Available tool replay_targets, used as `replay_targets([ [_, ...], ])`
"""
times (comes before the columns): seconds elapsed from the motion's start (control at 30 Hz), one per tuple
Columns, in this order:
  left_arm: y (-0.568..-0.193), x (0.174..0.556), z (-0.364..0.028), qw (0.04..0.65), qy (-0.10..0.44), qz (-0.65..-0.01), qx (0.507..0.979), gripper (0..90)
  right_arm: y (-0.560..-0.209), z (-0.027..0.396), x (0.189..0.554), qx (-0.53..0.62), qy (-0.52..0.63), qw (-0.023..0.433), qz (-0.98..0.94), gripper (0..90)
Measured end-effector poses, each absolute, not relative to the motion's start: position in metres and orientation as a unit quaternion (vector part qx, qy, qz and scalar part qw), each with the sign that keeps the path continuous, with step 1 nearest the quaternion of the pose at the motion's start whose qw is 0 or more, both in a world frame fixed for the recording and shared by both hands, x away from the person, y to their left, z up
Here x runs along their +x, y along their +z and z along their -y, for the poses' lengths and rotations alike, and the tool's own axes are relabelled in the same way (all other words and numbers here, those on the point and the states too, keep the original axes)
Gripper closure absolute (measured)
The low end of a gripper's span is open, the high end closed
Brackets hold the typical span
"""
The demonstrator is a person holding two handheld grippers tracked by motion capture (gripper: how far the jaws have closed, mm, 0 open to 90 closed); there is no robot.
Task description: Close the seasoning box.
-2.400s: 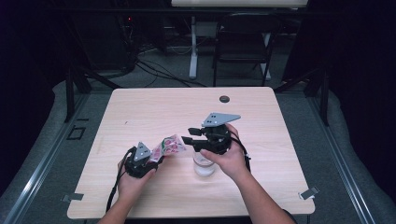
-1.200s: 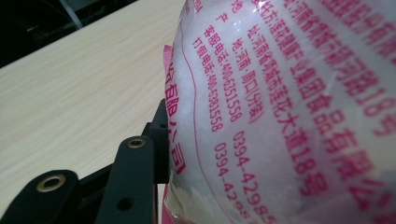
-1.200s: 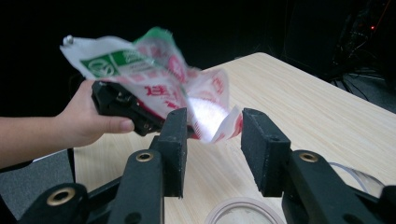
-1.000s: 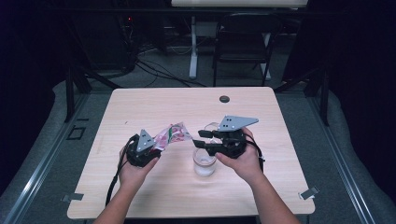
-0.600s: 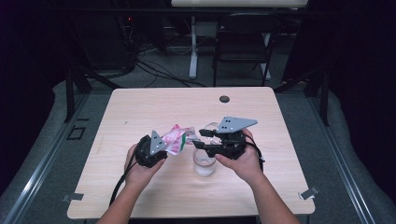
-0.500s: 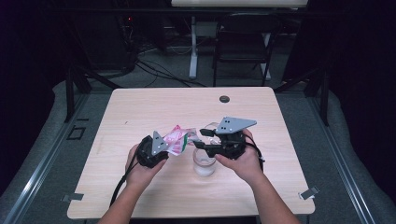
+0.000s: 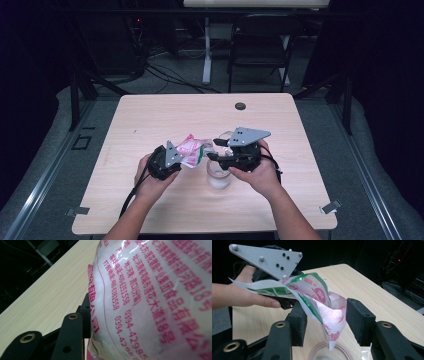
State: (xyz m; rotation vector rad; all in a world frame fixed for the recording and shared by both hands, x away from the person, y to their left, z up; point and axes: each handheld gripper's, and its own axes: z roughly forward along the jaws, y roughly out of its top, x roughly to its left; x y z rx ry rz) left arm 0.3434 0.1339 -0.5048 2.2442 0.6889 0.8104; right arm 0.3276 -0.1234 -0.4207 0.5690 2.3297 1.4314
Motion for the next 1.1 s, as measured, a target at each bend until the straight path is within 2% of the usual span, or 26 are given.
replay_targets([
  [0.6, -0.496, 0.345, -0.134, 0.295, 0.332, -0.242, 0.863, 60.6, -0.420, 0.118, 0.322, 0.174, 0.488, 0.208, -0.830, 51.8],
  [0.8, -0.494, 0.344, -0.131, 0.283, 0.338, -0.224, 0.869, 60.9, -0.422, 0.114, 0.321, 0.162, 0.471, 0.222, -0.839, 49.0],
  [1.1, -0.492, 0.345, -0.127, 0.273, 0.336, -0.212, 0.876, 61.0, -0.424, 0.110, 0.320, 0.152, 0.463, 0.221, -0.845, 47.5],
])
